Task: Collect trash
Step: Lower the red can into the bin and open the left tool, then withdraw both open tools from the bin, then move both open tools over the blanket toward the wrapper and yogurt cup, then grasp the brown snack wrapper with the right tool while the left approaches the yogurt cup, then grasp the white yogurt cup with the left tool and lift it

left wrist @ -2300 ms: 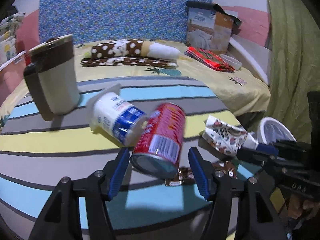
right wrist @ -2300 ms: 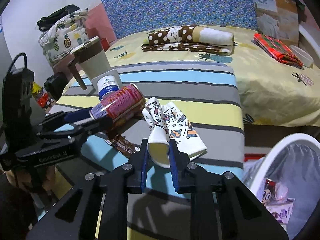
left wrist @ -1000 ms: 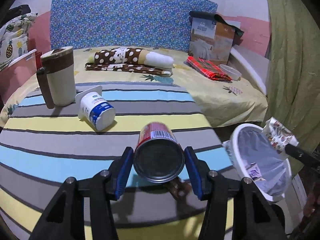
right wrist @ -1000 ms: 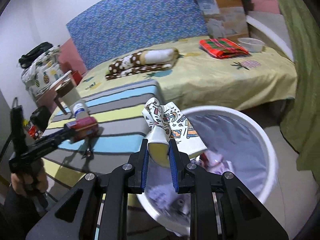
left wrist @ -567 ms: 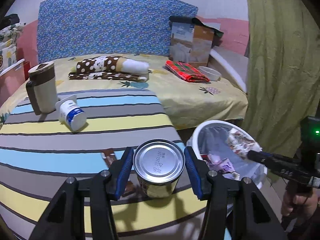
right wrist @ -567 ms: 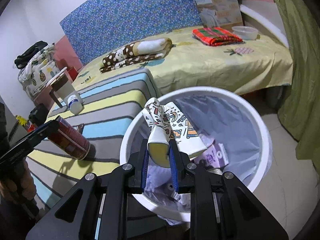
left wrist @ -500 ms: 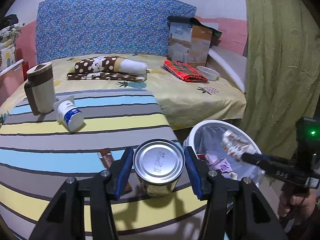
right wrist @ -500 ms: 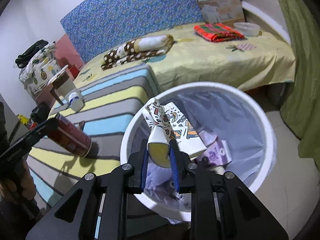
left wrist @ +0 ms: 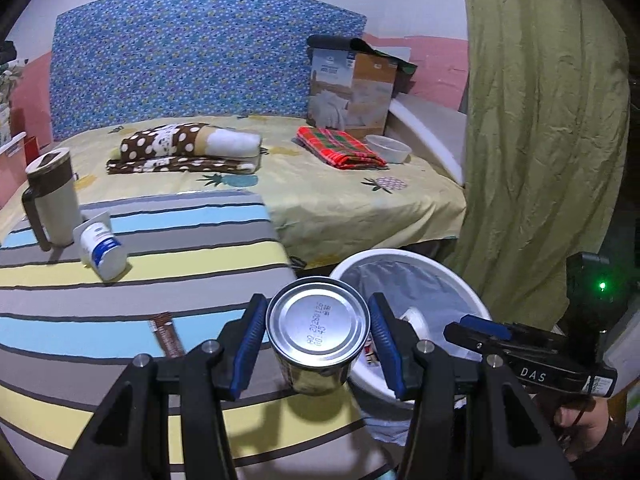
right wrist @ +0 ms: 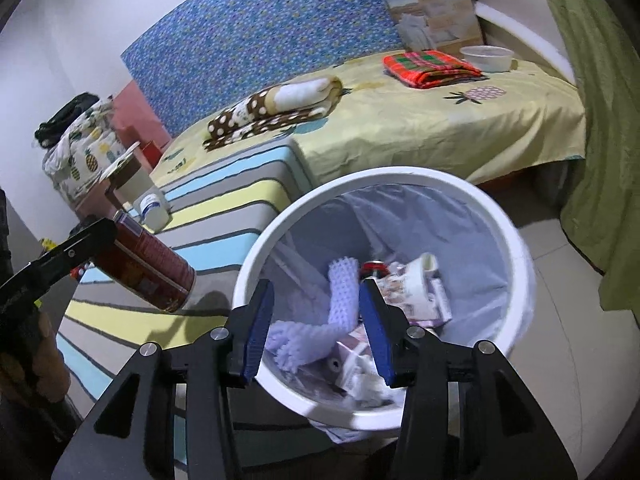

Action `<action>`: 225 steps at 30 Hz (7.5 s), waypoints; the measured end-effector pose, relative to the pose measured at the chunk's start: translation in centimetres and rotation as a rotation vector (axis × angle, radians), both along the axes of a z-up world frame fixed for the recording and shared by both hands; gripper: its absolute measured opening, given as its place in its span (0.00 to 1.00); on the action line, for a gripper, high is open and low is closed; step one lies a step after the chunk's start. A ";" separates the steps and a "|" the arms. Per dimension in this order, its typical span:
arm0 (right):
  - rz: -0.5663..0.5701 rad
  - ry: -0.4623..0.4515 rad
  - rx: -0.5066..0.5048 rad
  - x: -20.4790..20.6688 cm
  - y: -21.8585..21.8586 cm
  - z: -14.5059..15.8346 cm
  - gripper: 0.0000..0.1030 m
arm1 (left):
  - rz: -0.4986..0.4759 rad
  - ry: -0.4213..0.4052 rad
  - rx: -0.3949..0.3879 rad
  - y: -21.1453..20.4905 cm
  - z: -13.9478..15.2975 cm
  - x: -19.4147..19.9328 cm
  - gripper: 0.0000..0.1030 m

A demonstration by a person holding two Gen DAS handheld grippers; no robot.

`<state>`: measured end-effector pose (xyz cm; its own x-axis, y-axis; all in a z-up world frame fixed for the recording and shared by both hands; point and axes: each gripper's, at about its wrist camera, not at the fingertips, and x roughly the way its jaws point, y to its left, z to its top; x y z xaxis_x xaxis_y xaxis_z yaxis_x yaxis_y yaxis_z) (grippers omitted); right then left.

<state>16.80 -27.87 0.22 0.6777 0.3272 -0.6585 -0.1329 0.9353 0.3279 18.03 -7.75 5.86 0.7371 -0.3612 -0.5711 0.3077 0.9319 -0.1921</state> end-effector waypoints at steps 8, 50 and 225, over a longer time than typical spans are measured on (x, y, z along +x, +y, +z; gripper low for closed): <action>-0.055 -0.003 0.016 -0.7 -1.6 0.1 0.45 | -0.061 0.000 -0.022 -3.0 0.7 0.2 0.52; -0.126 -0.104 0.030 -2.0 -3.7 2.4 0.45 | -0.265 0.126 -0.080 -7.2 -2.8 -0.5 0.59; 0.273 -0.011 -0.123 3.4 14.4 0.4 0.29 | 0.519 0.105 0.211 12.4 -4.3 7.0 0.55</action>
